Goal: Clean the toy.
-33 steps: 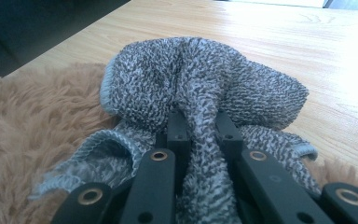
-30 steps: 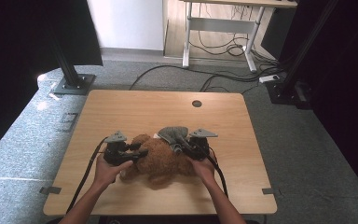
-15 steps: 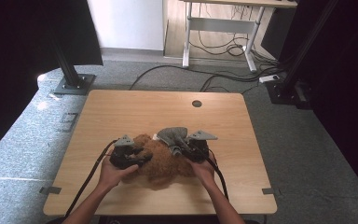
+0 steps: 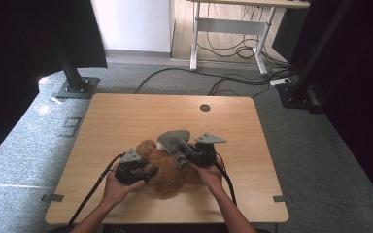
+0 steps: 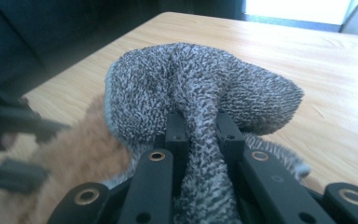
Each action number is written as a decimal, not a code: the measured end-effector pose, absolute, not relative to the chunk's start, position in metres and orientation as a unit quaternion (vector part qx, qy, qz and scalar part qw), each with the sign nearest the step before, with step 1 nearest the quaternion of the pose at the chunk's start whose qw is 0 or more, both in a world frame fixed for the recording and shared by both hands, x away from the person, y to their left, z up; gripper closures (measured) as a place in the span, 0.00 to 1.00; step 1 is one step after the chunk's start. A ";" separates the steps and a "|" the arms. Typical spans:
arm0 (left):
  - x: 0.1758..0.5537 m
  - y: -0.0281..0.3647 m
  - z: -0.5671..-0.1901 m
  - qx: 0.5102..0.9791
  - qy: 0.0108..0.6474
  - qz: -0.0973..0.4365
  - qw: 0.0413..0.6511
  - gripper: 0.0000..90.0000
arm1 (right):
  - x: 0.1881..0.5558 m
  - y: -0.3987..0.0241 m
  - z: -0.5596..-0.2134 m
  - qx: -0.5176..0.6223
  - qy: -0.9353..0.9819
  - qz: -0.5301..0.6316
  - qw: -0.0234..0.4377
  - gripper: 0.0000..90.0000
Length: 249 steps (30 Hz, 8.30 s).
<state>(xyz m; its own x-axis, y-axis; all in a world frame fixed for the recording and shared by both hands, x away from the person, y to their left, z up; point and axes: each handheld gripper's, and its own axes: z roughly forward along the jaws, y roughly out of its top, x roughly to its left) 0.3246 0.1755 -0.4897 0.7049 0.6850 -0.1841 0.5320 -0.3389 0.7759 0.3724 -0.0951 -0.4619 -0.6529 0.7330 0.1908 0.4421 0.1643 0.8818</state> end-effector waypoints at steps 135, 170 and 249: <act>0.289 0.145 -0.522 0.824 0.347 0.177 0.412 0.59 | 0.326 -0.181 -0.494 0.417 0.715 0.539 0.153 0.90; 0.297 0.141 -0.526 0.821 0.337 0.224 0.404 0.59 | 0.288 -0.204 -0.510 0.413 0.739 0.522 0.104 0.91; 0.306 0.165 -0.508 0.810 0.364 0.173 0.425 0.35 | 0.351 -0.113 -0.485 0.382 0.735 0.546 0.123 0.90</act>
<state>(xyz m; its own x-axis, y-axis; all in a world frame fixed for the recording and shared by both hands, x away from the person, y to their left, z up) 0.3057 0.1653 -0.5075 0.6749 0.7372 -0.0303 0.4436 -0.3726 0.8151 0.3510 -0.1128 -0.4852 -0.6780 0.6962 0.2361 0.4272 0.1118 0.8972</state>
